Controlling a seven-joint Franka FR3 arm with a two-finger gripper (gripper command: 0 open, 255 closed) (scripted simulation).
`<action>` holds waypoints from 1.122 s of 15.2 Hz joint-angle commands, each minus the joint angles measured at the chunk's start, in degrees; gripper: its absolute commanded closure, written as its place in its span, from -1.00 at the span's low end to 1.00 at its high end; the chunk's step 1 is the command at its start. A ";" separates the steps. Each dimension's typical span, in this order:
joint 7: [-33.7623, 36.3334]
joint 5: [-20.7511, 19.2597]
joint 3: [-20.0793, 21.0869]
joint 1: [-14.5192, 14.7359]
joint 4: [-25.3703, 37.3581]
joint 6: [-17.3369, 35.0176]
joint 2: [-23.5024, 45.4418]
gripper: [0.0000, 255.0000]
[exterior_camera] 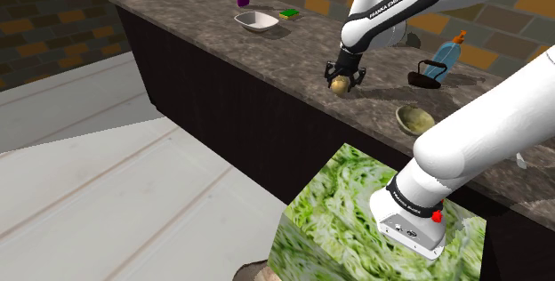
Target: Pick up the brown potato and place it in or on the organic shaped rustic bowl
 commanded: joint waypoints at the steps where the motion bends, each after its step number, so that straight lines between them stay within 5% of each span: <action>1: 0.00 -0.01 -0.02 -0.01 -0.01 -0.01 0.02 1.00; 5: 0.01 0.00 -0.01 -0.01 -0.02 0.01 0.03 1.00; 17: -0.44 0.29 0.30 0.09 4.16 -10.63 -6.44 1.00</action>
